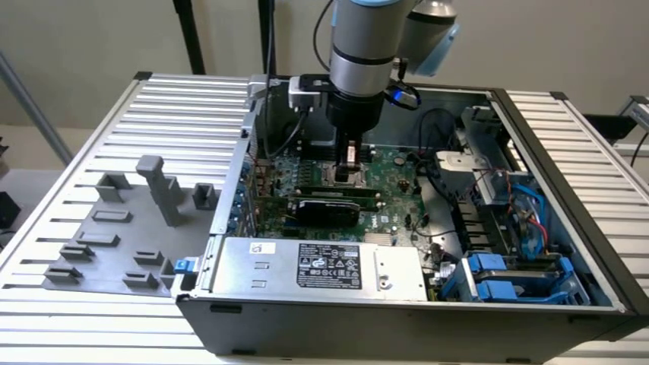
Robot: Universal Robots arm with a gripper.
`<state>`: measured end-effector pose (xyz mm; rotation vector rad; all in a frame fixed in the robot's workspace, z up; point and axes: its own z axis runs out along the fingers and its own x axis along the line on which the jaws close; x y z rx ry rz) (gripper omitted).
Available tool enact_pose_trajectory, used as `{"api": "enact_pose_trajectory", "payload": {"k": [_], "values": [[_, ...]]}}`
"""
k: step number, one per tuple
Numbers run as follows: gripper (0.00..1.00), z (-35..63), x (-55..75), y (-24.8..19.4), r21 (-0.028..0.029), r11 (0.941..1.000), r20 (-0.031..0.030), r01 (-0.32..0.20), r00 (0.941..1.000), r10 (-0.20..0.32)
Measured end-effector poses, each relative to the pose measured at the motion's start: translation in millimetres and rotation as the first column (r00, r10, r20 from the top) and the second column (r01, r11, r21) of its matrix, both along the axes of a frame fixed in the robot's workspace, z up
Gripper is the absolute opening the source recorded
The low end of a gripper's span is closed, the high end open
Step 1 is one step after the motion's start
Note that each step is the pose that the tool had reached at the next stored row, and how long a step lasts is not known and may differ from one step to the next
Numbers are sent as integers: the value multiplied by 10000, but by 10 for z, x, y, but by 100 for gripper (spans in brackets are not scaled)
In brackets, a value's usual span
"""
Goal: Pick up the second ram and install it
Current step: 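Press down the second ram until it locks into place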
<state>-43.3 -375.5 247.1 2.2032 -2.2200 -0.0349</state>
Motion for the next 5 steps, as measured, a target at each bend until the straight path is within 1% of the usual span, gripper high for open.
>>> {"api": "enact_pose_trajectory", "payload": {"k": [5], "values": [[11, 1, 0, 0, -2, 10000, -1, 0, 10000, 0]]}}
